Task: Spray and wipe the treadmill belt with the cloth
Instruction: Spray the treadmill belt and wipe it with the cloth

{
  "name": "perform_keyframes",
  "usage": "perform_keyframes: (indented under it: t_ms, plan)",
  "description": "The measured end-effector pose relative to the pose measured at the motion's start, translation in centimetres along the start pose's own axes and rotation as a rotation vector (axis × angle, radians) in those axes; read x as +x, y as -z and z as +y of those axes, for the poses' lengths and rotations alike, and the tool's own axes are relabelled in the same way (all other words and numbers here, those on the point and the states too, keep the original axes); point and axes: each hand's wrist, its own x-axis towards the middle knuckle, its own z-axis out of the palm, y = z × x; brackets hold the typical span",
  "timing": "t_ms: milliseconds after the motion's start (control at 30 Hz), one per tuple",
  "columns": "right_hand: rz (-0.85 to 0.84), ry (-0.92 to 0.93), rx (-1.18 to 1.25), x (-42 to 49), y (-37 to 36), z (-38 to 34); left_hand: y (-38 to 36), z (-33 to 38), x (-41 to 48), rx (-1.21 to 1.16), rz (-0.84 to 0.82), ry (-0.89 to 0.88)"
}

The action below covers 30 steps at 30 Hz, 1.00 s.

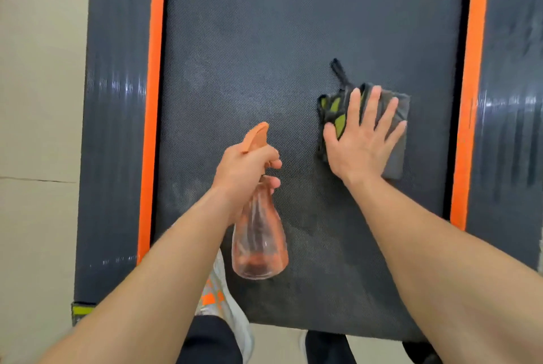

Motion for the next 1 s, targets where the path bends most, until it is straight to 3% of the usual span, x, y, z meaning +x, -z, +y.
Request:
perform_keyframes:
  t_ms: [67, 100, 200, 300, 367, 500, 600, 667, 733, 800, 900, 1000]
  plan:
    - [0.022, 0.048, 0.020, -1.0, -0.6, -3.0, 1.5, 0.5, 0.2, -0.084, 0.067, 0.003]
    - [0.019, 0.159, 0.014, -2.9, -1.3, -4.1, 2.4, 0.6, 0.2, -0.105, 0.106, 0.010]
    - [-0.065, 0.709, -0.022, -11.9, -4.2, -4.9, 4.5, 1.1, -0.3, -0.078, 0.191, 0.027]
    - [-0.119, 1.007, -0.070, -12.4, -4.9, -3.7, 5.6, 1.2, -0.5, 0.000, 0.179, 0.020]
    - [-0.096, 1.016, -0.097, -7.3, -4.1, -4.8, 6.2, 1.2, -0.7, 0.056, 0.162, 0.011]
    - [-0.002, 0.661, -0.061, 5.9, 0.1, -11.0, 7.6, 1.4, -0.1, 0.051, 0.090, -0.009]
    - [0.029, 0.496, -0.026, 6.0, 0.2, -14.7, 9.2, 1.8, 0.6, -0.034, 0.170, 0.001]
    - [0.072, 0.691, -0.053, -0.2, -1.8, -13.0, 10.1, 2.2, 0.9, -0.077, 0.215, 0.027]
    - [-0.005, 1.000, -0.105, -7.1, -3.5, -9.8, 11.0, 2.6, 0.8, -0.080, 0.236, 0.041]
    - [-0.052, 1.161, -0.139, -8.5, -4.3, -8.2, 11.8, 2.9, 0.6, -0.072, 0.235, 0.050]
    - [-0.049, 1.198, -0.158, -4.0, -3.7, -11.3, 13.1, 2.9, 0.8, -0.084, 0.221, 0.031]
    - [0.075, 0.941, -0.096, 3.4, -2.1, -18.1, 14.4, 2.4, 1.7, -0.053, 0.237, -0.015]
